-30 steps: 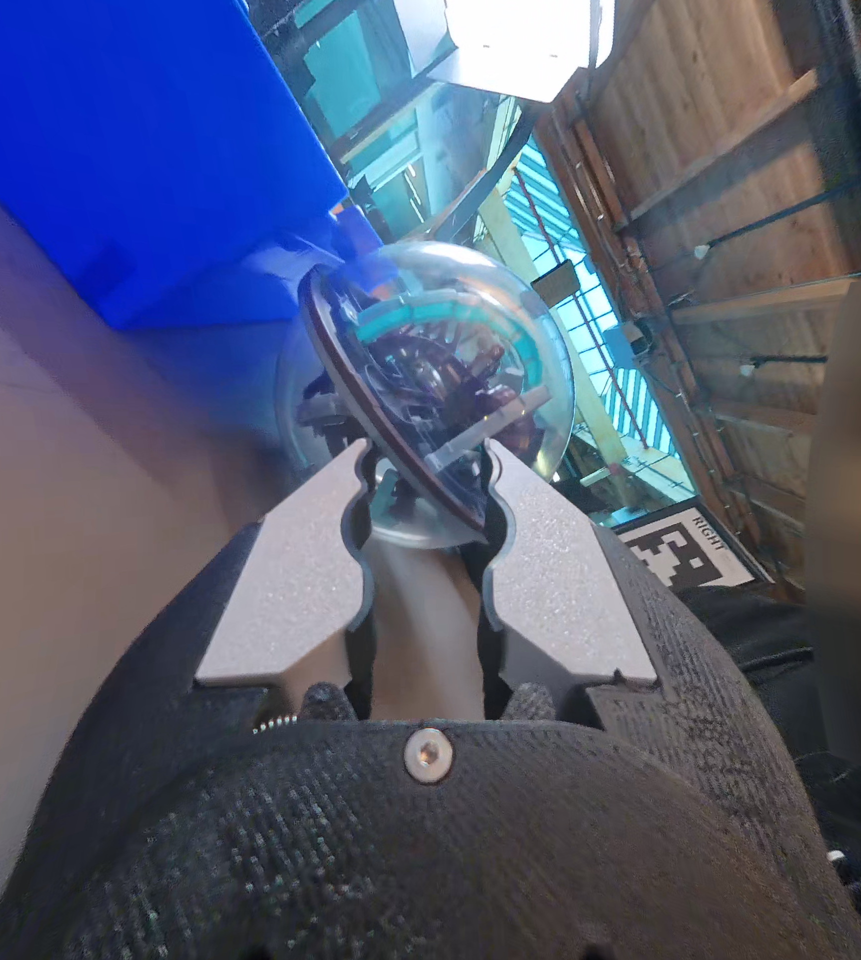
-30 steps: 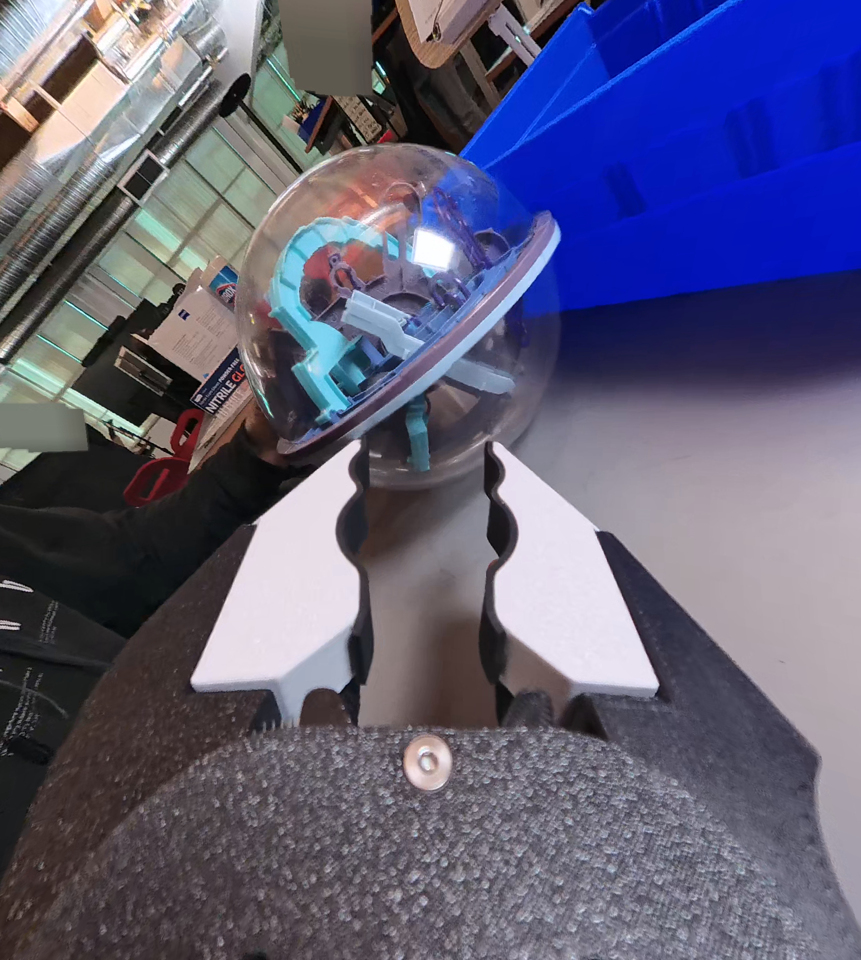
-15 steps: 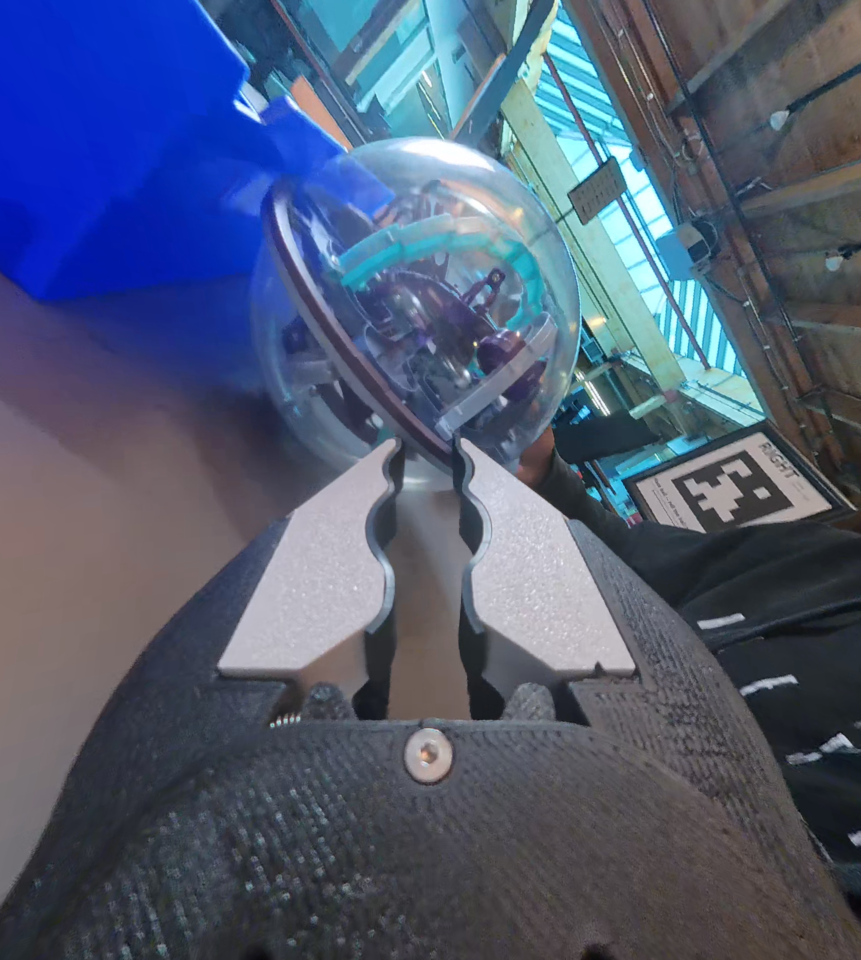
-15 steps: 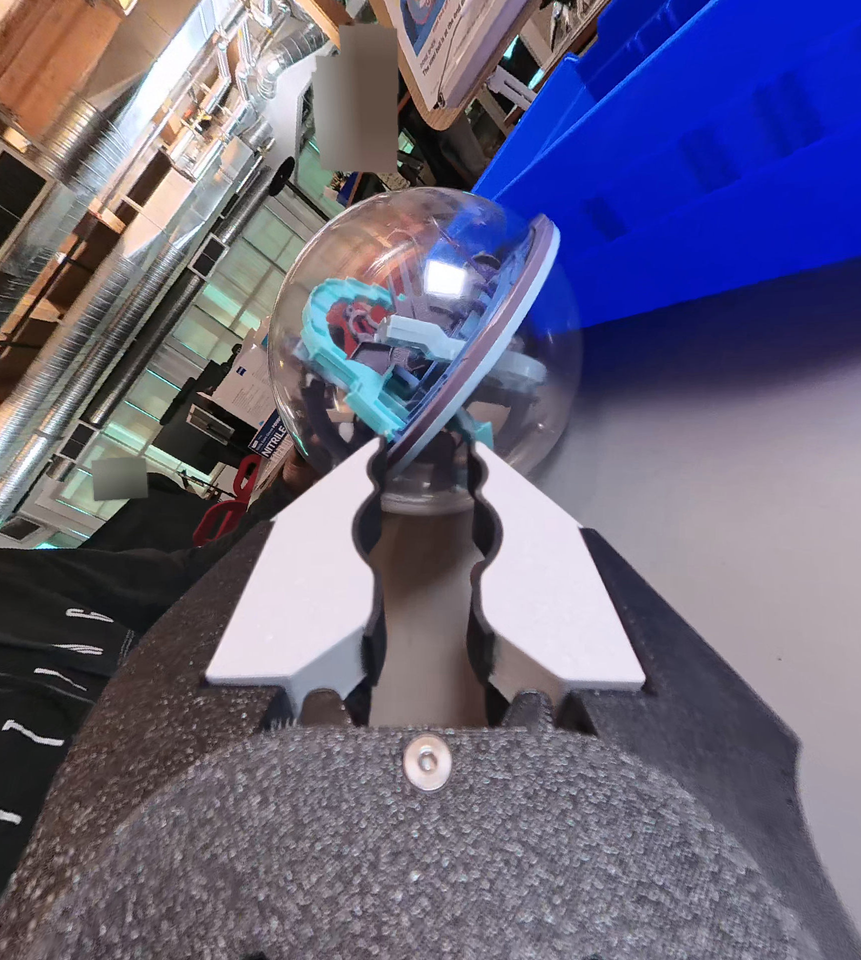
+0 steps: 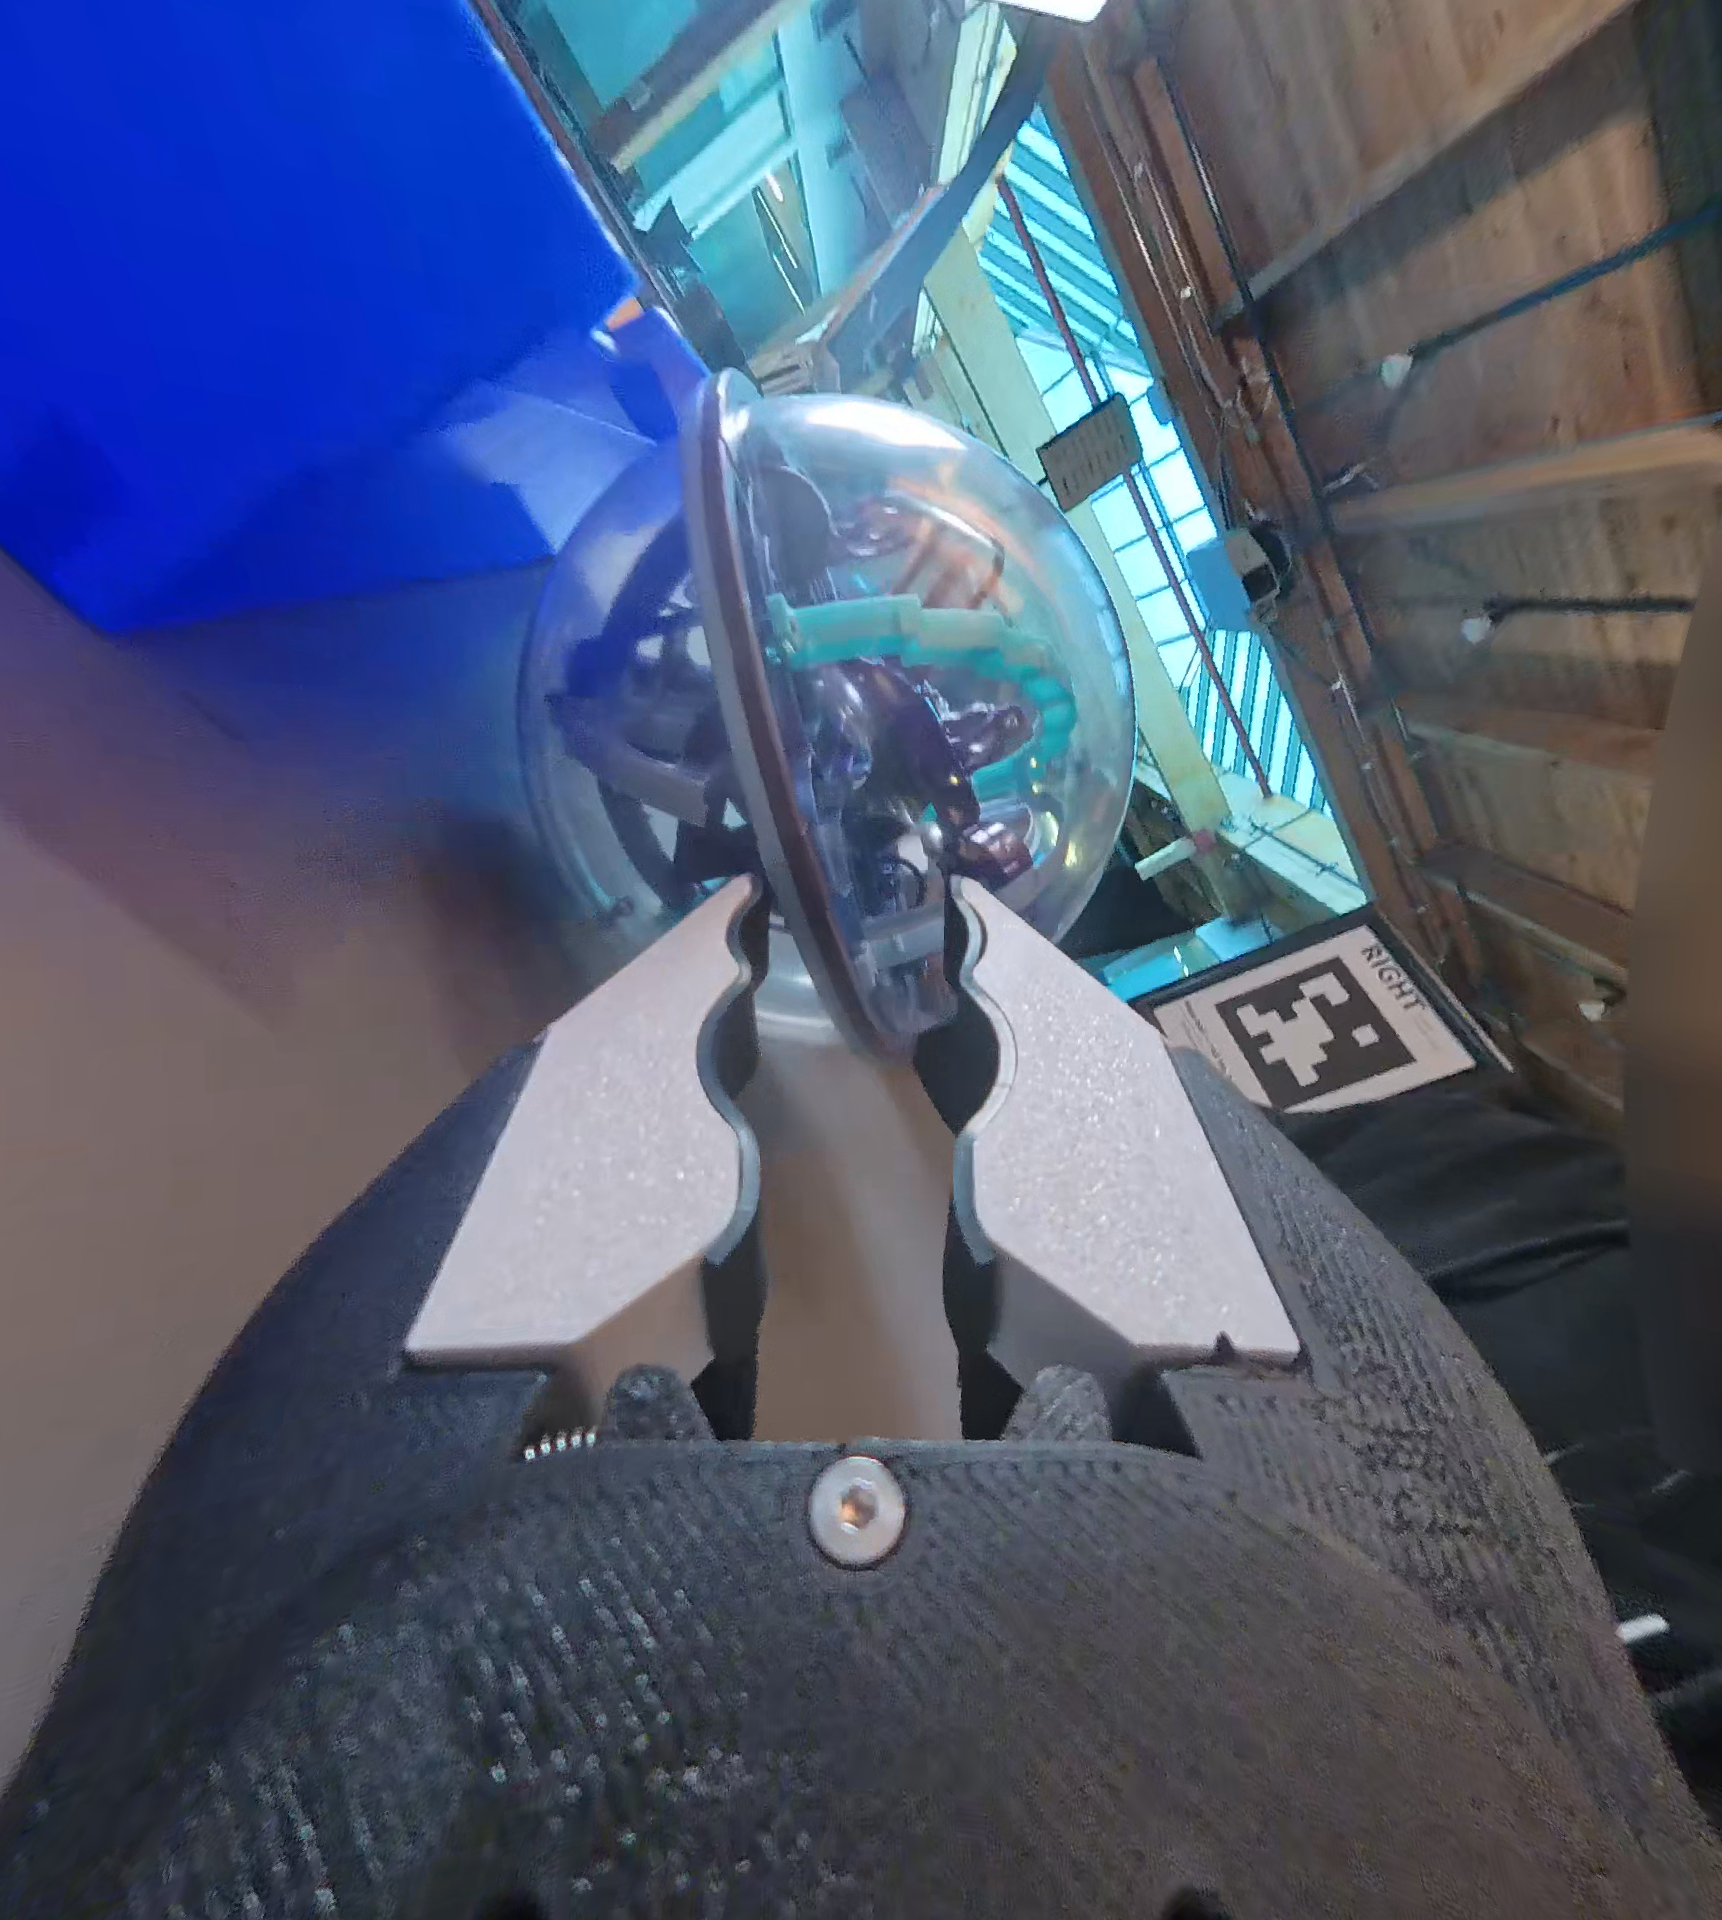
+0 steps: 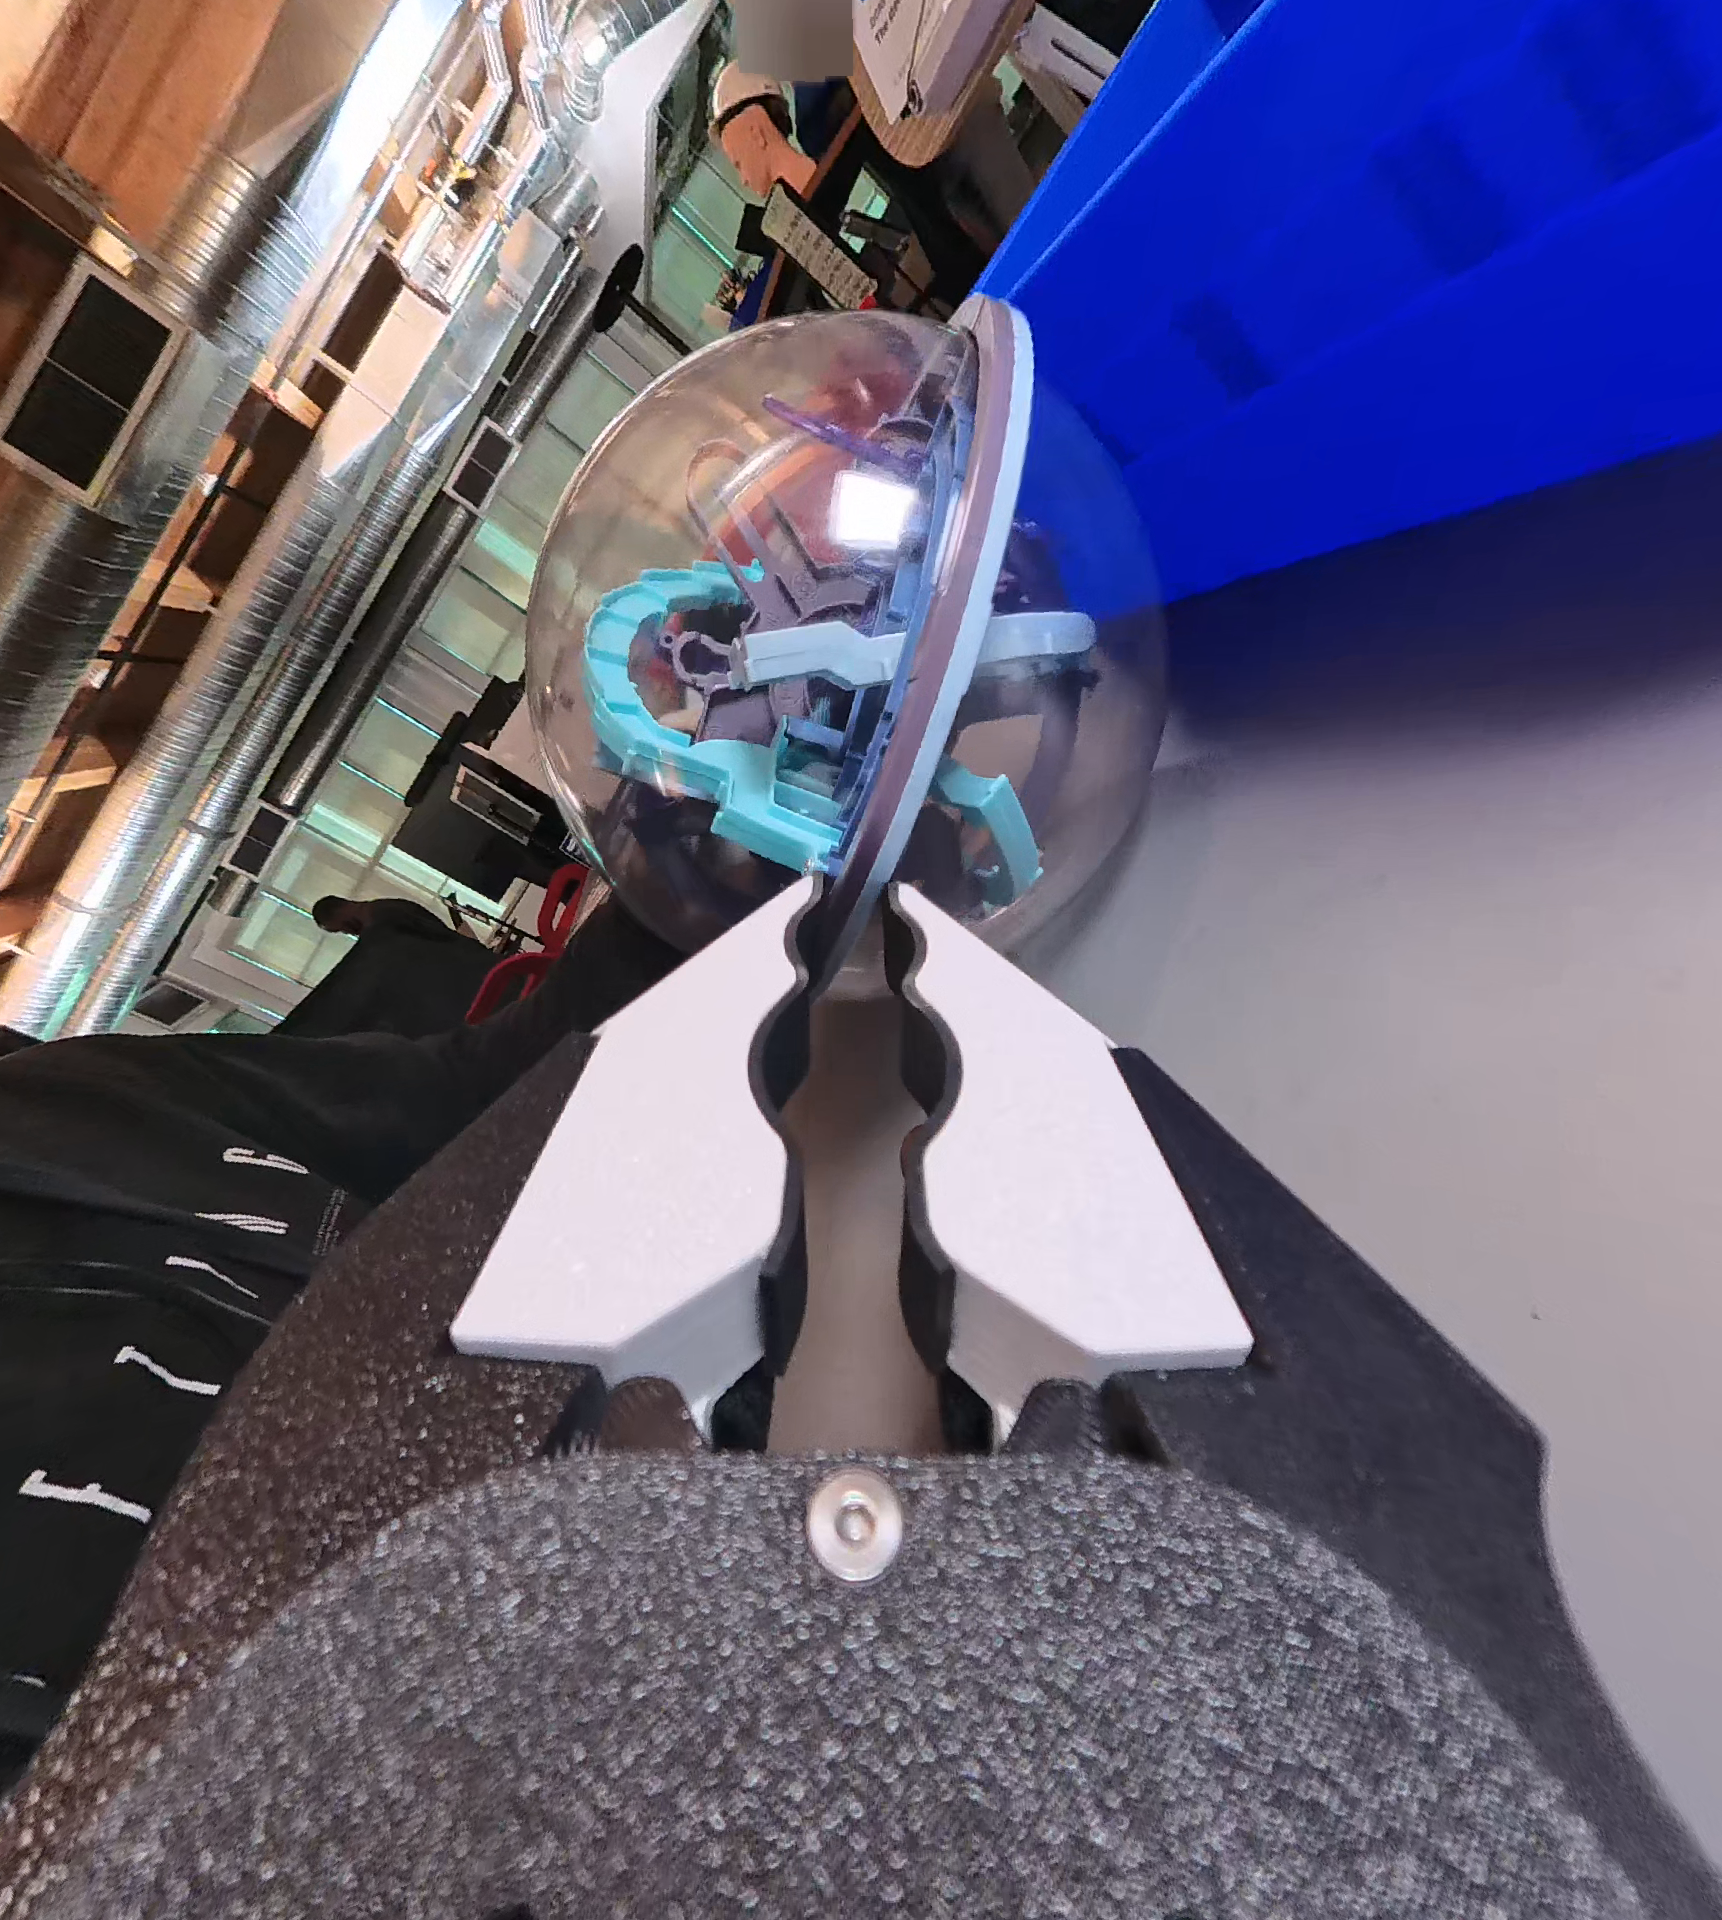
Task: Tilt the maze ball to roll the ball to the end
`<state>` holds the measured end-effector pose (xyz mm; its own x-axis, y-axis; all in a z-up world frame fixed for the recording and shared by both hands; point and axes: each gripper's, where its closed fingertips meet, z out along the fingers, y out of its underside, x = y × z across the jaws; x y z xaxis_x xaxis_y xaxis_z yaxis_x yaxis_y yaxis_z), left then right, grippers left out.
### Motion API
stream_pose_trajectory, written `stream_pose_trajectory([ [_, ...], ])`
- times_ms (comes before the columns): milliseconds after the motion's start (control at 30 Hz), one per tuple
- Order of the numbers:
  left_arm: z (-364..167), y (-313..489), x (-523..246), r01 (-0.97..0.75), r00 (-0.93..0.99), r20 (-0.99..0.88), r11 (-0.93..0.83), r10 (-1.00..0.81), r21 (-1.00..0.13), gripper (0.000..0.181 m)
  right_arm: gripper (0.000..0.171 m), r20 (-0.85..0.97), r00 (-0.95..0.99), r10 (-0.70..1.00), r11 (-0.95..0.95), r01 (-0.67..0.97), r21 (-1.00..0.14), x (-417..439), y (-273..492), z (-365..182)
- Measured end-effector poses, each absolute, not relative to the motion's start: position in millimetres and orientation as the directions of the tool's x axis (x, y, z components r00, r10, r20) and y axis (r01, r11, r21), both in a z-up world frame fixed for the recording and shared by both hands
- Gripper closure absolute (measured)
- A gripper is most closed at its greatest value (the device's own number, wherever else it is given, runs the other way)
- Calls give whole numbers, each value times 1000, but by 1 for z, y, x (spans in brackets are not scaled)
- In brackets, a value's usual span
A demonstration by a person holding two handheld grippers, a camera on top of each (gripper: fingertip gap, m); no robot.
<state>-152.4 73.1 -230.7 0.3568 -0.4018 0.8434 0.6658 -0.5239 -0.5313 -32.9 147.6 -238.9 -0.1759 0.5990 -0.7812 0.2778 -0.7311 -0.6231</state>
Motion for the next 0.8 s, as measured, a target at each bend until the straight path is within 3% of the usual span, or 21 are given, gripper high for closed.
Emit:
stream_pose_trajectory([
  [133,-233,81,-157,685,375,850,-508,-369,-522,159,164,-747,-162,645,-701,265,-662,-34,151,-240],
  [200,-237,83,-156,672,423,836,-497,-350,-548,173,163,-711,-153,687,-671,242,-701,-34,156,-239],
  [467,-207,77,-144,562,579,649,-335,-494,-756,174,164,-519,-222,825,-518,68,-852,-27,159,-199],
  [633,-132,70,-142,435,683,412,-117,-603,-893,173,164,-309,-292,905,-346,-83,-934,-26,155,-123],
  [800,-38,51,-137,249,769,103,148,-631,-957,173,165,-81,-361,929,-189,-275,-943,-24,141,-23],
])
